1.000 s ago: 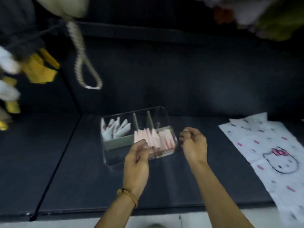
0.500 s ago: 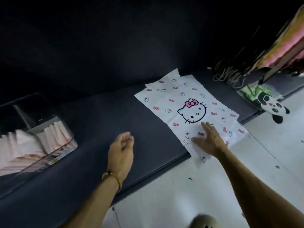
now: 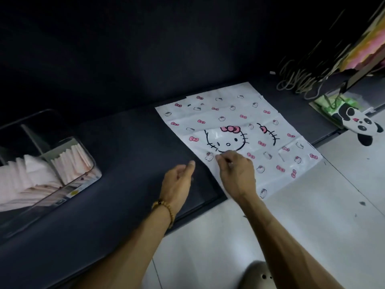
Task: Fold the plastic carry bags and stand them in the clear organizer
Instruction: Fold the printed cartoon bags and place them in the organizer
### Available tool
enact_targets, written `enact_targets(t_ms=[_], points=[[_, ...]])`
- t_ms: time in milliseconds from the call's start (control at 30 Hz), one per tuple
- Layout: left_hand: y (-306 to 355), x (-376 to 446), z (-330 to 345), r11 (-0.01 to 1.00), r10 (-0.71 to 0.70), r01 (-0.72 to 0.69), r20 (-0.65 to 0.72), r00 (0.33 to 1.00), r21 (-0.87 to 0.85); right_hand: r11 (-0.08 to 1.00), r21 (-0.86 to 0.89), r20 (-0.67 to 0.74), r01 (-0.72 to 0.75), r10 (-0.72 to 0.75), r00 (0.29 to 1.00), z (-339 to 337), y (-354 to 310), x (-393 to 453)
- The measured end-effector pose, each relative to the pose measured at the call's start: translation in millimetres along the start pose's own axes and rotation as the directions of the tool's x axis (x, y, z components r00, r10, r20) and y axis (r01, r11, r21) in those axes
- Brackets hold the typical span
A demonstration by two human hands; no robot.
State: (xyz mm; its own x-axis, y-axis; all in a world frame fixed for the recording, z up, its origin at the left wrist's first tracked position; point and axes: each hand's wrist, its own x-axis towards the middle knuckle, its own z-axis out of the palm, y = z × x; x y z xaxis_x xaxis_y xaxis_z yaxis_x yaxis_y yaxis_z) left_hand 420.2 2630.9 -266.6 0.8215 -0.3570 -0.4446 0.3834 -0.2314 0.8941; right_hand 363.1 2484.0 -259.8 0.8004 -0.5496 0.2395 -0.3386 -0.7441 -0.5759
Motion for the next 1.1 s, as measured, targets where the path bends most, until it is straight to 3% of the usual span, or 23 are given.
enact_targets(t_ms=[67,133,200,300,400,467,533,600,667,733,800,867,933,1000,1067,1100], points=[[1,-6,-3,0.984,-0.090,0.099,0.063,0.994,-0.149,0.983,0.169,0.129,-0.069,0.047,0.990,13,-31,-15],[1,-10,-10,0.982,-0.052,0.036,-0.083,0.995,-0.183,0.923,0.333,0.289,-0.194,0.096,0.953,21,-54,-31],[1,-11,-25,0.989,-0.040,0.005,-0.242,0.969,-0.146,0.885,0.377,0.370,-0.273,0.127,0.920,22,-61,-47],[6,-6,-47,0.991,-0.101,0.071,-0.287,0.953,-0.112,0.944,0.190,0.476,-0.271,0.153,0.866,11,-48,-67],[11,1,-66,0.989,-0.141,0.128,-0.257,0.956,-0.068,0.985,-0.160,0.589,0.060,0.047,0.807,1,-32,-77],[14,1,-77,0.990,-0.137,0.136,-0.240,0.961,-0.018,0.956,-0.242,0.547,0.169,-0.009,0.837,-4,-26,-76],[14,-5,-90,0.981,-0.053,0.095,-0.240,0.969,0.168,0.950,-0.272,0.428,0.153,-0.023,0.904,-11,-26,-71],[13,-19,-103,0.865,0.177,-0.064,-0.183,0.967,0.497,0.961,-0.266,0.361,0.069,0.033,0.932,-22,-33,-61],[11,-37,-112,0.577,0.428,-0.341,0.082,0.900,0.742,0.956,-0.290,0.383,0.049,0.069,0.921,-32,-40,-49],[11,-51,-115,0.335,0.368,-0.535,0.416,0.832,0.776,0.954,-0.297,0.415,0.042,0.090,0.905,-41,-48,-34],[6,-55,-115,0.237,0.309,-0.588,0.514,0.800,0.773,0.973,-0.230,0.478,0.010,0.104,0.872,-50,-56,-23],[7,-56,-116,0.367,0.459,-0.587,0.408,0.789,0.722,0.981,-0.190,0.539,-0.031,0.130,0.832,-56,-60,-16],[9,-45,-119,0.634,0.502,-0.543,0.240,0.831,0.551,0.962,-0.264,0.457,-0.066,0.184,0.870,-62,-57,-10],[13,-36,-124,0.861,0.336,-0.373,0.162,0.928,0.345,0.942,-0.279,0.257,-0.187,0.261,0.930,-67,-48,-8],[17,-27,-127,0.971,0.139,-0.160,0.125,0.982,0.177,0.924,-0.038,0.133,-0.381,0.383,0.914,-72,-37,-8],[17,-22,-129,0.995,0.043,-0.053,0.112,0.993,0.088,0.861,0.139,0.152,-0.489,0.469,0.870,-72,-34,-9]])
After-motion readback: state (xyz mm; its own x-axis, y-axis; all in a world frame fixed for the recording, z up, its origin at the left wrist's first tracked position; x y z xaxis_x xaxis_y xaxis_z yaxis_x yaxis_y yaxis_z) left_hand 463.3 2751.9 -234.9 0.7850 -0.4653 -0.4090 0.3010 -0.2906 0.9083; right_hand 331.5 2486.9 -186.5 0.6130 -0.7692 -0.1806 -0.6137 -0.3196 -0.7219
